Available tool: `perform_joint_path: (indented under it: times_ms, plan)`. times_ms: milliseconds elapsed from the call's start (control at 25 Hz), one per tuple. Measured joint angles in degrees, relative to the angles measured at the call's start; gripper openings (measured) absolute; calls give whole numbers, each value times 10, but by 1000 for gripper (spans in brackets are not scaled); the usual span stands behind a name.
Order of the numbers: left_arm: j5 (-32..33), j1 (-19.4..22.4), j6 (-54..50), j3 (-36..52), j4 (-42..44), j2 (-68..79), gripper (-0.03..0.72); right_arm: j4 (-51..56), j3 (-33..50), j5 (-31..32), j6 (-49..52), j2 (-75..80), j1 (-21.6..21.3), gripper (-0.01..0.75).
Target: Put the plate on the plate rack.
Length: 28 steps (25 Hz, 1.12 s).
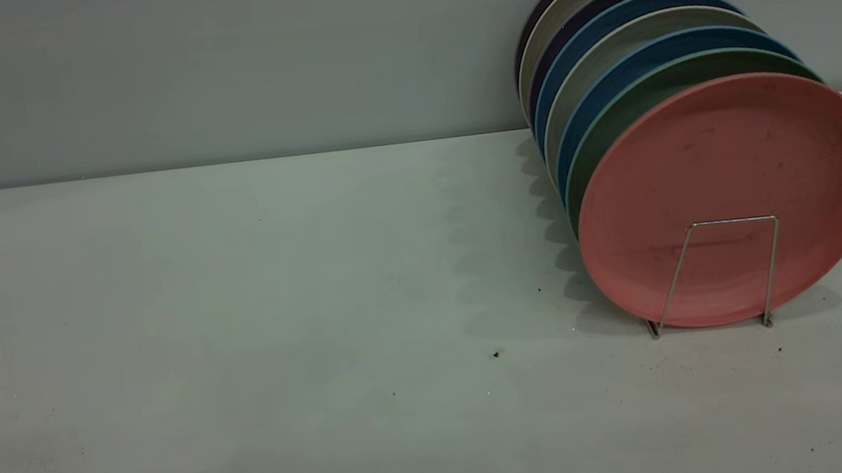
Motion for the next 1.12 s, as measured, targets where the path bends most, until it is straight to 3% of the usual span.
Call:
perform_joint_path:
  times_ms: [1120]
  plan:
    - [-1, 0, 0, 0, 0, -36, 335, 8, 0, 2, 2, -82, 6, 352]
